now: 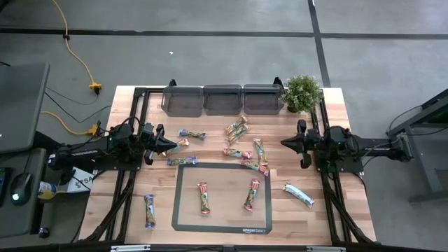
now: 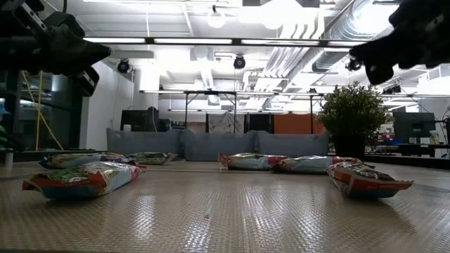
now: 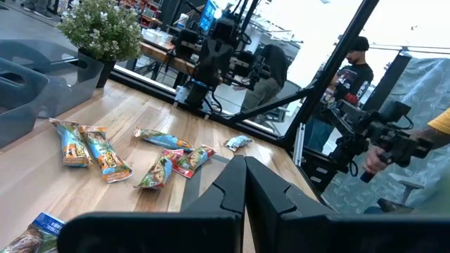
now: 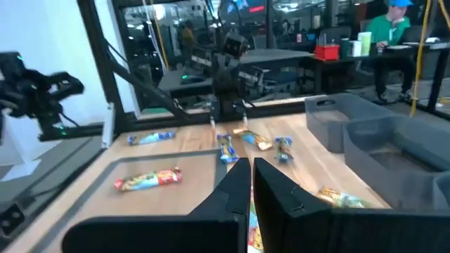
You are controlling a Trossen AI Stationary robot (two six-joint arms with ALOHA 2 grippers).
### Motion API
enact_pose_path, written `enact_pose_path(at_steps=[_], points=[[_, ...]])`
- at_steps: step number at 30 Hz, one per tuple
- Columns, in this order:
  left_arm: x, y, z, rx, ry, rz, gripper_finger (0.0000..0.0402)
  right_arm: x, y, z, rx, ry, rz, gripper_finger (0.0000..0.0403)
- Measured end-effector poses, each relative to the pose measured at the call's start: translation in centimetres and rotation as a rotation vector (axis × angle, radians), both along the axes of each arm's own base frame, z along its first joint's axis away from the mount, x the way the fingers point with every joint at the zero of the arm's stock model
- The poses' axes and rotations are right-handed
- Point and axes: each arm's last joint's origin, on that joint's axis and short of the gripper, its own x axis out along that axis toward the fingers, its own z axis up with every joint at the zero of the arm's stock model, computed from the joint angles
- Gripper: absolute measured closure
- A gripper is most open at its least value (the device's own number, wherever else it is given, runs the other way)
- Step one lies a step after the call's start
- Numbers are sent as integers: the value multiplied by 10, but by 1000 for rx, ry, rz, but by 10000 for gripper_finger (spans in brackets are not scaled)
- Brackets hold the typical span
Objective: Pick and place Granola Bars by type
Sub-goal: Put the yellow granola bar into the middle black bin
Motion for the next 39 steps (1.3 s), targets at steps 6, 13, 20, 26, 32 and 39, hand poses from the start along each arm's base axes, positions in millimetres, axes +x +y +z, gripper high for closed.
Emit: enact_pose_path(at_steps=[6, 13, 20, 26, 32, 39], points=[[0, 0, 0, 0, 0, 0, 401, -6, 2, 23, -38, -4, 57, 395], [0, 0, 0, 0, 0, 0, 401, -26, 1, 65, -87, 70, 13, 374], [0, 0, 0, 0, 0, 2, 401, -48, 1, 118, -117, 59, -12, 334], [0, 0, 0, 0, 0, 2, 401, -29, 3, 149, -86, 223, 77, 303], [0, 0, 0, 0, 0, 2, 401, 12, 4, 161, -71, 455, 164, 284], [0, 0, 0, 0, 0, 2, 401, 40, 8, 151, 50, 822, 184, 285]])
